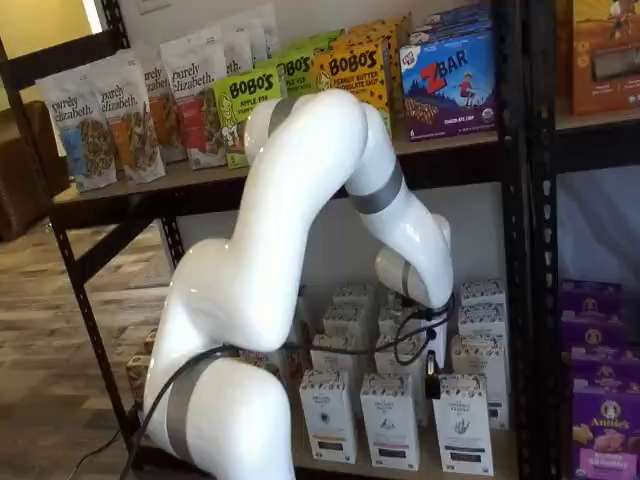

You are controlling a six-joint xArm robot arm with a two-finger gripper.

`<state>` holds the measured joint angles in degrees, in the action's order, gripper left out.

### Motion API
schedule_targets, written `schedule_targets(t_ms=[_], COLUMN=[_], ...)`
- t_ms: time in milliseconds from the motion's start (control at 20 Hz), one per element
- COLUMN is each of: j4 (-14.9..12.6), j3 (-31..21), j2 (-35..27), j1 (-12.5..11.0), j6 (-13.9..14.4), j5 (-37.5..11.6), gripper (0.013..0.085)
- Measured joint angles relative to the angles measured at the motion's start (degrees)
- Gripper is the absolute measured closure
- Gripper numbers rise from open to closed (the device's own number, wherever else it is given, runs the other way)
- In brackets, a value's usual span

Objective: Pick up the white box with a green strip in the middle, on the bottom shelf, the sixth box from the left

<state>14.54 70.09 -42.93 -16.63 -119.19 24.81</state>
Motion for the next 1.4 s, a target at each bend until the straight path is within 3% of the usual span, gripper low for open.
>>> schedule_targets(t_ms=[750, 1000, 1400], j4=[-11.1, -11.3, -13.8], j3=[10.0, 13.9, 19.0], j2=[-7.7, -11.2, -15.6], j1=[0.0, -0.1, 0.4], j6=[9.9, 10.1, 12.7], j5=[3.5, 4.2, 5.0], gripper=[0.013, 0.013, 0.013])
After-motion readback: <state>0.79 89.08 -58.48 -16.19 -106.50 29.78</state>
